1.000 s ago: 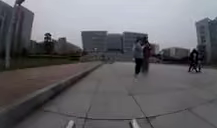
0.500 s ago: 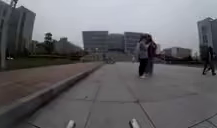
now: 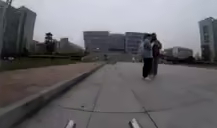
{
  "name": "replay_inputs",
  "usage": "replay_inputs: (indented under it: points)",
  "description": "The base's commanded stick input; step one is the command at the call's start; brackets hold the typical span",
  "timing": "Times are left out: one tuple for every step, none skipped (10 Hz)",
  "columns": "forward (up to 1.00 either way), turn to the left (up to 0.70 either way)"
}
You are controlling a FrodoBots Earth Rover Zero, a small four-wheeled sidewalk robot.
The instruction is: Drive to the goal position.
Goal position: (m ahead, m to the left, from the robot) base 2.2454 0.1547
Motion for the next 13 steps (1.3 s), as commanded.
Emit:
replay_inputs:
  points:
    - [0.7,-0.35]
    - [0.7,-0.35]
    - [0.7,-0.35]
    - [0.7,-0.2]
    - [0.7,-0.03]
    - [0.7,-0.03]
    - [0.7,-0.03]
    - [0.7,-0.03]
    - [0.7,-0.03]
    - [0.7,-0.03]
    - [0.7,-0.03]
    - [0.7,-0.03]
    - [0.7,-0.03]
